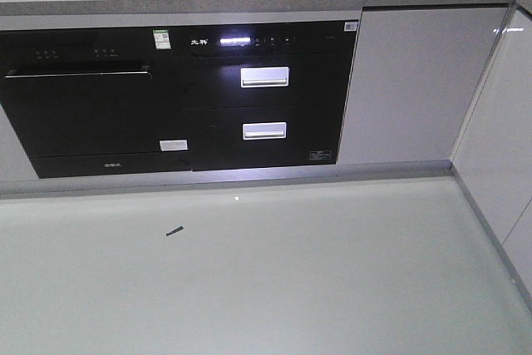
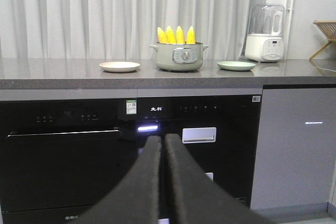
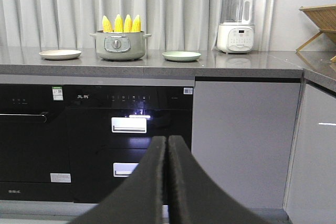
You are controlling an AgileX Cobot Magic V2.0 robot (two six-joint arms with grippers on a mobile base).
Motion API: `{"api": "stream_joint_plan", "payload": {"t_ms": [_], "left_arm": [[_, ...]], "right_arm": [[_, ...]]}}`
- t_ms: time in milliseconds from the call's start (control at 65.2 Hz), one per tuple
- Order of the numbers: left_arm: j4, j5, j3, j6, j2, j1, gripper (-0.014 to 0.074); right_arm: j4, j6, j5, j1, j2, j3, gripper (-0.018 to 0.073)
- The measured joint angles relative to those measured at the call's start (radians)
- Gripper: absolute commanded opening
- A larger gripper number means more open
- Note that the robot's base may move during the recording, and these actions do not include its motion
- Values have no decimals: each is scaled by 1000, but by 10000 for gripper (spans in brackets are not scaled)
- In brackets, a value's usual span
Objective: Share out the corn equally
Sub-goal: 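Drive the base forward toward the counter with the pot and plates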
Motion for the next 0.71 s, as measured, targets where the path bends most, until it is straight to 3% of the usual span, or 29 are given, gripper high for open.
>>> {"api": "stream_joint_plan", "payload": {"t_ms": [705], "left_arm": [[0, 0, 0, 0, 0, 0, -6]], "right_arm": [[0, 0, 0, 0, 0, 0, -2]]}}
